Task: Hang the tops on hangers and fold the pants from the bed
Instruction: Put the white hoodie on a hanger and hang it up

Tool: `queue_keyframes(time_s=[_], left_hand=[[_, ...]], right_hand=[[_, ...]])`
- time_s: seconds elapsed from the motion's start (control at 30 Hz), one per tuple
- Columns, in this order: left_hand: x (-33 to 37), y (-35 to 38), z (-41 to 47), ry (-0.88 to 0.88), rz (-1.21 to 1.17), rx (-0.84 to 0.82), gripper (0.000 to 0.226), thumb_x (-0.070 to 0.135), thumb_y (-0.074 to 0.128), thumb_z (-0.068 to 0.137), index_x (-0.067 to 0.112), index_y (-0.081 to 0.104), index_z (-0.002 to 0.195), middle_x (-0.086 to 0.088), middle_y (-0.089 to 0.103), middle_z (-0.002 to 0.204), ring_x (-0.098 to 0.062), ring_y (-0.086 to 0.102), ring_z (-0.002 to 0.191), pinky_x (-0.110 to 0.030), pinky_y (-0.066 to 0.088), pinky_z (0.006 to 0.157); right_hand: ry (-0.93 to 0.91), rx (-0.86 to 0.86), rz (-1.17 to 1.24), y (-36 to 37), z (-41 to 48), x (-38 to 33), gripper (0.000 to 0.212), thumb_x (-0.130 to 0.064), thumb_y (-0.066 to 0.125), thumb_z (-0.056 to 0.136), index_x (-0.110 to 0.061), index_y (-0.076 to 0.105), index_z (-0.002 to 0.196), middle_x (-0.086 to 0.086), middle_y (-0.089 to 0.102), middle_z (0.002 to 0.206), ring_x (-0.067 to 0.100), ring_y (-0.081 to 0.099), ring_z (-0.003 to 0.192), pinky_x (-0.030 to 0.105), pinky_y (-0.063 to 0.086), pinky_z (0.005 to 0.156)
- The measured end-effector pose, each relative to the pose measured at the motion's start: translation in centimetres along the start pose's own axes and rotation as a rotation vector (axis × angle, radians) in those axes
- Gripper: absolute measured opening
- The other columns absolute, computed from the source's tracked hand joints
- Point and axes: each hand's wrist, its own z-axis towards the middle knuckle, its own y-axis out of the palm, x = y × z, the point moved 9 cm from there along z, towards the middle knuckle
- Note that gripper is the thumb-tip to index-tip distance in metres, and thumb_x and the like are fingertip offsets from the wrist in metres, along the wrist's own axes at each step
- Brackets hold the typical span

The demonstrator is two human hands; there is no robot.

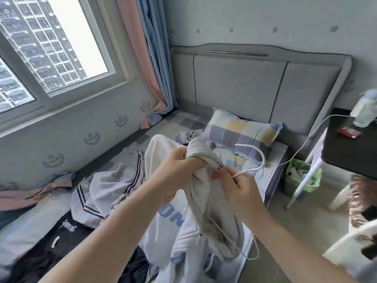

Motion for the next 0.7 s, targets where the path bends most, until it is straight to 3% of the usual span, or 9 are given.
queue_keyframes(time_s=[0.1, 0.2, 0.27, 0.33, 0.4, 0.43, 0.57, 0.63, 0.7], left_hand=[[-1.7, 1.0, -0.3, -0.025, -0.088, -0.036, 0.014, 0.006, 0.065, 0.090, -0.002, 0.069, 0.100, -0.024, 0.072, 0.094, -0.024, 0.070, 0.081, -0.038, 0.057, 0.073], [-2.6, 0.5, -0.5, -0.011, 0.017, -0.051, 0.018, 0.015, 0.064, 0.091, -0.002, 0.068, 0.096, -0.019, 0.070, 0.085, -0.023, 0.066, 0.078, -0.040, 0.053, 0.071], [-1.5, -0.4, -1.4, 0.224, 0.333, -0.049, 0.030, 0.037, 0.062, 0.090, 0.008, 0.068, 0.089, 0.005, 0.066, 0.075, -0.012, 0.061, 0.071, -0.034, 0.051, 0.064], [0.7, -1.6, -3.1, 0.588, 0.781, 0.096, 0.036, 0.056, 0.054, 0.090, 0.025, 0.070, 0.096, 0.017, 0.063, 0.086, -0.007, 0.060, 0.081, -0.028, 0.050, 0.068], [1.4, -2.9, -4.1, 0.774, 1.066, 0.218, 0.042, 0.064, 0.049, 0.090, 0.034, 0.070, 0.109, 0.016, 0.063, 0.101, -0.014, 0.055, 0.100, -0.031, 0.044, 0.083], [0.9, -3.3, -3.7, 0.770, 1.130, 0.179, 0.044, 0.065, 0.046, 0.090, 0.035, 0.069, 0.111, 0.014, 0.063, 0.103, -0.016, 0.055, 0.105, -0.033, 0.042, 0.085], [-2.0, -3.1, -2.2, 0.748, 1.146, 0.000, 0.045, 0.059, 0.039, 0.093, 0.027, 0.070, 0.084, 0.016, 0.062, 0.069, -0.011, 0.061, 0.062, -0.020, 0.038, 0.046], [-2.6, -3.6, -1.9, 0.724, 1.017, 0.003, 0.042, 0.058, 0.044, 0.090, 0.028, 0.074, 0.088, 0.016, 0.067, 0.071, -0.009, 0.060, 0.058, -0.027, 0.047, 0.045], [-3.3, -5.1, -1.4, 0.655, 0.882, 0.033, 0.035, 0.061, 0.048, 0.087, 0.036, 0.072, 0.093, 0.015, 0.067, 0.072, -0.008, 0.060, 0.063, -0.031, 0.050, 0.051]], right_hand=[[0.109, -0.075, -0.020, 3.2, 0.1, 3.2, 0.032, -0.027, 0.055, 0.095, 0.000, 0.064, 0.080, 0.027, 0.063, 0.075, 0.016, 0.052, 0.067, 0.046, 0.049, 0.062], [0.111, -0.148, 0.063, 4.9, -0.2, 4.0, 0.044, -0.035, 0.059, 0.089, 0.006, 0.055, 0.071, 0.031, 0.054, 0.065, 0.020, 0.047, 0.064, 0.042, 0.040, 0.057], [0.111, -0.183, 0.102, 4.9, -0.6, 4.0, 0.042, -0.038, 0.056, 0.085, -0.007, 0.047, 0.059, 0.012, 0.041, 0.053, 0.019, 0.035, 0.054, 0.038, 0.026, 0.051], [0.092, -0.221, 0.099, 4.4, -0.5, 3.6, 0.036, -0.029, 0.053, 0.085, -0.016, 0.043, 0.054, 0.000, 0.037, 0.049, 0.018, 0.031, 0.049, 0.032, 0.022, 0.048], [0.062, -0.275, 0.069, 4.0, -0.3, 2.7, 0.033, -0.018, 0.051, 0.087, -0.011, 0.045, 0.055, 0.005, 0.037, 0.047, 0.017, 0.035, 0.048, 0.028, 0.027, 0.047], [0.053, -0.307, 0.079, 3.9, -0.3, 2.3, 0.032, -0.015, 0.050, 0.088, -0.005, 0.045, 0.058, 0.012, 0.036, 0.048, 0.018, 0.035, 0.047, 0.028, 0.028, 0.047], [0.061, -0.422, 0.105, 3.5, -0.4, 1.8, 0.030, -0.012, 0.054, 0.091, 0.013, 0.056, 0.073, 0.022, 0.046, 0.054, 0.018, 0.039, 0.051, 0.029, 0.031, 0.049], [0.094, -0.471, 0.090, 2.6, -0.4, 2.1, 0.026, -0.017, 0.063, 0.092, 0.008, 0.067, 0.087, 0.023, 0.057, 0.063, 0.016, 0.048, 0.056, 0.028, 0.037, 0.053], [0.129, -0.478, 0.055, 0.8, -0.4, 2.9, 0.011, -0.022, 0.070, 0.092, -0.014, 0.076, 0.089, 0.000, 0.062, 0.063, 0.005, 0.045, 0.050, 0.016, 0.035, 0.048]])
